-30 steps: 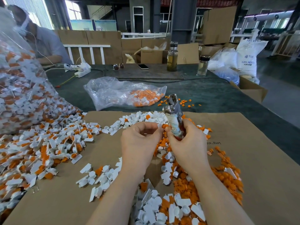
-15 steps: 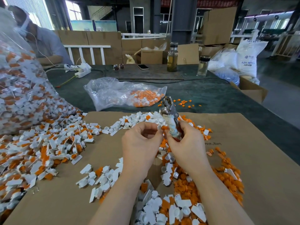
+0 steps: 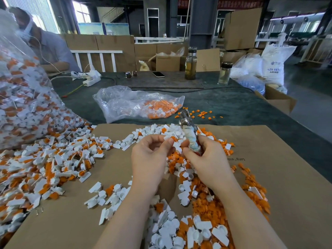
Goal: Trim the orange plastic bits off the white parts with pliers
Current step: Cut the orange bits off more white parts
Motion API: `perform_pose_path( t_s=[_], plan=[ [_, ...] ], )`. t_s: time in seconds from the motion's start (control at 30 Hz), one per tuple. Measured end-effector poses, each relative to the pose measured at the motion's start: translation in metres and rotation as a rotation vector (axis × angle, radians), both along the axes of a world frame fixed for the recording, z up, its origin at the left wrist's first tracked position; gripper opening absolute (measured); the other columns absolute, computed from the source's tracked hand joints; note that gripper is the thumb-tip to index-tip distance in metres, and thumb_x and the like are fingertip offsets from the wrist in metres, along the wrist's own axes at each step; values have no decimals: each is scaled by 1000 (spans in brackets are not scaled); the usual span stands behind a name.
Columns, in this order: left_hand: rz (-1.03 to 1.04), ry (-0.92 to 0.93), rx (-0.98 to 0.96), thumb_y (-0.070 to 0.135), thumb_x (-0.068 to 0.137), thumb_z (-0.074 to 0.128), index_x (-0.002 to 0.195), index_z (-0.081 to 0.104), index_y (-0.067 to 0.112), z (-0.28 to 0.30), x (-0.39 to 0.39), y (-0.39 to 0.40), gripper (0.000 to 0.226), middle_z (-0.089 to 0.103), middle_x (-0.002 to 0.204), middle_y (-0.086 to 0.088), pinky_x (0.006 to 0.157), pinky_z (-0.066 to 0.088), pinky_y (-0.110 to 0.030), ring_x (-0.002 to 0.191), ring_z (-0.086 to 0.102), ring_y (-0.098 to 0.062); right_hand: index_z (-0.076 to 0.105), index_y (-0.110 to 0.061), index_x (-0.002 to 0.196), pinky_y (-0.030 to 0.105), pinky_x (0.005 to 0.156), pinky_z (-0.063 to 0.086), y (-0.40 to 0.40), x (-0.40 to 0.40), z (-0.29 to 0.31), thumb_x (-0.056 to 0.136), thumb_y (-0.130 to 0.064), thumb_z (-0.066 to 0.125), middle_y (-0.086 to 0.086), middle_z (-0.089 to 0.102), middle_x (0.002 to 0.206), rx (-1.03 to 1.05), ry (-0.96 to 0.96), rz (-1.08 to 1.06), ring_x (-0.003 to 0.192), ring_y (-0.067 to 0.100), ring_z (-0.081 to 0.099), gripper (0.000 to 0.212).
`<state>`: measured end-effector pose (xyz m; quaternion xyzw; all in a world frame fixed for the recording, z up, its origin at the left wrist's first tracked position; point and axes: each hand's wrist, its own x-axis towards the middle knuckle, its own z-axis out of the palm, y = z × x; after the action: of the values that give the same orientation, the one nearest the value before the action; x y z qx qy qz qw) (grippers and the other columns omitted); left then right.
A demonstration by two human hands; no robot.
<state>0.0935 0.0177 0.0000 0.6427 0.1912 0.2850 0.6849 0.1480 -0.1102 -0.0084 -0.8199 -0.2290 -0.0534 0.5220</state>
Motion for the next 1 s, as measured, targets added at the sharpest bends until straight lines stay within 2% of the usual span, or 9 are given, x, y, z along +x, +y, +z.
perform_pose_path(
  t_s=[0.17,0.27,0.47,0.53,0.6,0.73,0.77,0.9,1.0],
  plan=[
    [-29,-85,-87,7,88,71,87,69,5,-1,-1,5,3,72,67,2,61,53,-14,65,71,-9,64,-28,89,31,69,55,-9,1,4,86,-23,67,-10,67,80,-72,68,125,74,5,63,7],
    [-48,-120,-94,7,90,68,89,67,6,-2,0,7,2,70,67,6,63,53,-14,65,69,-7,61,-27,87,25,63,46,-13,2,6,85,-21,69,-17,63,74,-132,93,226,70,3,60,9],
    [-79,-164,-37,8,92,66,89,67,7,-3,-1,13,3,69,71,4,67,54,-16,67,67,-6,61,-28,101,20,68,49,-15,-1,9,87,-24,68,-10,65,89,-211,114,326,79,2,62,16],
    [-96,-166,-26,7,93,65,91,67,6,-3,-1,13,3,69,72,2,68,55,-17,67,66,-7,61,-28,101,25,72,51,-14,-1,8,88,-24,67,-9,66,89,-214,108,337,80,4,63,16],
    [-119,-170,-27,6,93,64,91,66,5,-3,-1,13,3,68,71,2,69,55,-19,66,64,-7,60,-31,99,27,71,51,-13,-1,7,89,-23,66,-10,65,87,-221,104,345,80,4,62,14],
    [-128,-174,-46,6,92,64,88,66,8,-3,-1,14,5,68,71,3,72,55,-22,67,63,-8,56,-39,89,21,63,49,-10,-2,5,89,-18,63,-14,62,81,-251,57,334,76,2,60,22],
    [-130,-176,-55,6,92,64,88,66,8,-3,-1,14,5,68,72,3,73,56,-24,68,63,-9,56,-40,86,23,63,51,-9,-3,5,89,-17,62,-13,62,79,-259,44,324,75,3,61,24],
    [-134,-176,-63,7,92,64,89,67,8,-3,-1,15,5,69,76,-1,75,57,-25,69,64,-10,61,-30,86,43,67,54,-7,-5,5,87,-13,59,-2,64,77,-266,25,293,73,17,63,18],
    [-133,-176,-64,7,93,64,88,67,9,-3,-1,15,6,70,80,-4,76,57,-26,72,65,-12,61,-27,85,41,62,50,-5,-5,4,87,-12,58,-1,63,75,-285,1,277,69,15,60,16]
  ],
)
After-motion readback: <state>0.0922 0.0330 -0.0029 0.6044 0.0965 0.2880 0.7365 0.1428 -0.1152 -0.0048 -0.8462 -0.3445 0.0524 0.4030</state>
